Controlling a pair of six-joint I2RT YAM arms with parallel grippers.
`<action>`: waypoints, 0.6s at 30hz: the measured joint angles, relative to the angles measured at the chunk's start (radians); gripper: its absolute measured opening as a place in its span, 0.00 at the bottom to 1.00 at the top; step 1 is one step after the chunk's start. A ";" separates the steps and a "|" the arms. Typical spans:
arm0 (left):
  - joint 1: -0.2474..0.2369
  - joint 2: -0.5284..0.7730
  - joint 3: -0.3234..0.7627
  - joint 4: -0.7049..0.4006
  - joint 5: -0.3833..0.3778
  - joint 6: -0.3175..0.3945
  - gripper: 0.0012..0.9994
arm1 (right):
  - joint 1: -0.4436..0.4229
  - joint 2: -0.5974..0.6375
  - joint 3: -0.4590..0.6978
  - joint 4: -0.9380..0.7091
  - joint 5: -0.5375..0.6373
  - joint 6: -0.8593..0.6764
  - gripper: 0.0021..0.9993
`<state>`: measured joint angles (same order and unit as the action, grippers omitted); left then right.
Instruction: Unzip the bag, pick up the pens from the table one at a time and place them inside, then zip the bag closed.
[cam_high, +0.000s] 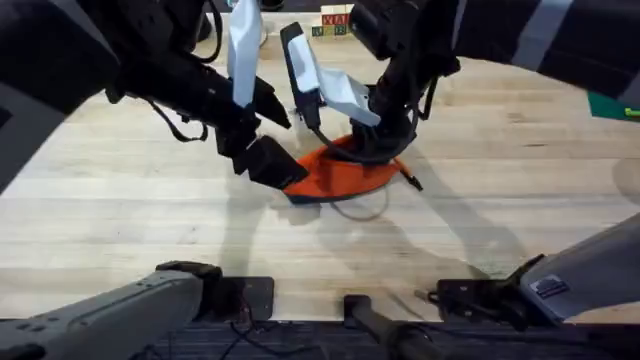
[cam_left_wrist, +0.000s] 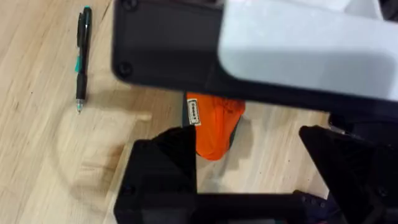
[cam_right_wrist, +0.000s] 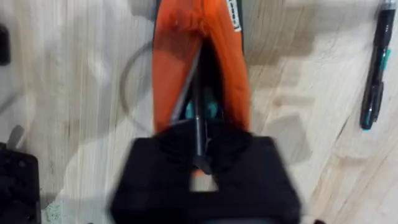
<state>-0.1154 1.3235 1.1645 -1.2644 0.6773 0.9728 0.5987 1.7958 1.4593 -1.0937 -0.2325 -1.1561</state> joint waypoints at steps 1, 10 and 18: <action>0.000 0.000 0.000 0.000 0.000 0.000 1.00 | 0.000 0.000 0.000 -0.001 0.000 0.000 0.36; 0.000 0.000 0.000 0.000 0.000 0.000 0.99 | 0.002 0.000 -0.005 -0.003 0.000 0.000 1.00; 0.000 0.000 0.000 -0.001 0.000 0.000 1.00 | 0.002 0.000 -0.005 -0.003 0.000 0.000 1.00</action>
<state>-0.1154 1.3235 1.1645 -1.2655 0.6773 0.9730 0.6010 1.7958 1.4548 -1.0966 -0.2329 -1.1564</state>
